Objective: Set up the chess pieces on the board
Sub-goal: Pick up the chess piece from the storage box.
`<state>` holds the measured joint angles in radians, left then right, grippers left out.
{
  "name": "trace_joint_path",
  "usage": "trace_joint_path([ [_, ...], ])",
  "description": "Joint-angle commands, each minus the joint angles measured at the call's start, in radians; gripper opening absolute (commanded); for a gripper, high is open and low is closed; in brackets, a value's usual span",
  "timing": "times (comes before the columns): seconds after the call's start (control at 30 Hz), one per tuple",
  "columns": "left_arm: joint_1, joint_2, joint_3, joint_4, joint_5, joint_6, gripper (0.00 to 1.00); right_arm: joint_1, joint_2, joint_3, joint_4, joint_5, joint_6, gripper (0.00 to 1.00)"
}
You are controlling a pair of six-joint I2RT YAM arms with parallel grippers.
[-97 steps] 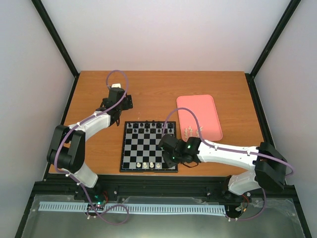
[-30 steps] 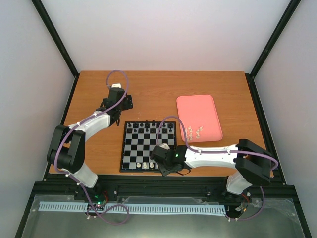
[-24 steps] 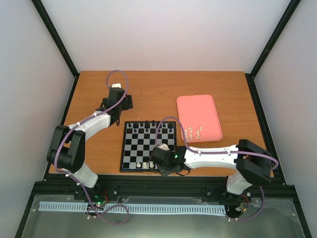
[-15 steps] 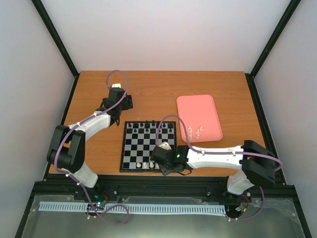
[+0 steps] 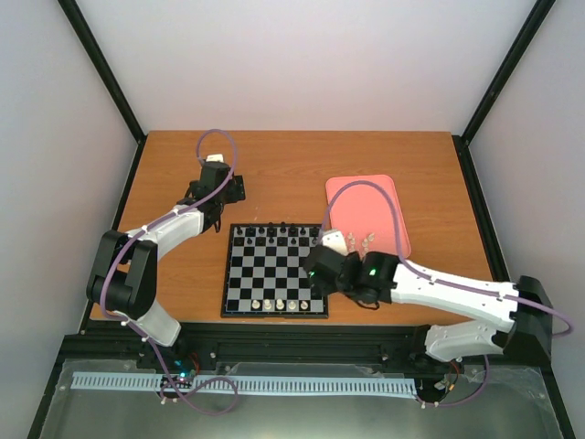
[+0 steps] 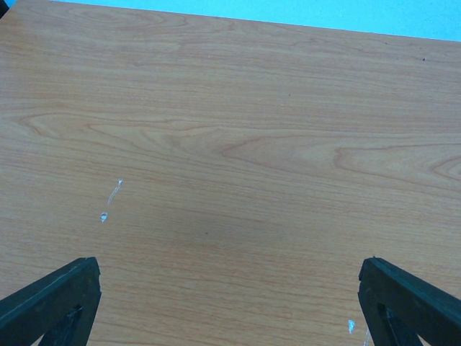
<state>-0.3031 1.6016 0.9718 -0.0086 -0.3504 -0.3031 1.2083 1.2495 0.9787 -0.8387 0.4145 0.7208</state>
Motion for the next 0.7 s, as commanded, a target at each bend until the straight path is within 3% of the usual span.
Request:
trace_joint_path([
  [0.0, -0.002, 0.015, 0.037, -0.001, 0.01, 0.017, 1.0, -0.136, -0.085, -0.041, -0.021, 0.11, -0.029, 1.0],
  [0.2, -0.002, 0.023, 0.053, -0.007, 0.037, 0.007, 1.0, -0.427, -0.088, -0.094, 0.04, 0.087, -0.108, 1.0],
  [0.43, -0.002, 0.047, 0.088, -0.032, 0.045, 0.014, 1.0, -0.689, 0.079, -0.026, 0.142, 0.002, -0.215, 0.94],
  [0.57, -0.002, 0.055, 0.097, -0.031, 0.063, 0.017, 1.0, -0.781, 0.191, 0.021, 0.208, -0.071, -0.258, 0.74],
  [0.67, -0.002, 0.06, 0.099, -0.032, 0.072, 0.019, 1.0, -0.82, 0.259, 0.056, 0.245, -0.114, -0.269, 0.71],
])
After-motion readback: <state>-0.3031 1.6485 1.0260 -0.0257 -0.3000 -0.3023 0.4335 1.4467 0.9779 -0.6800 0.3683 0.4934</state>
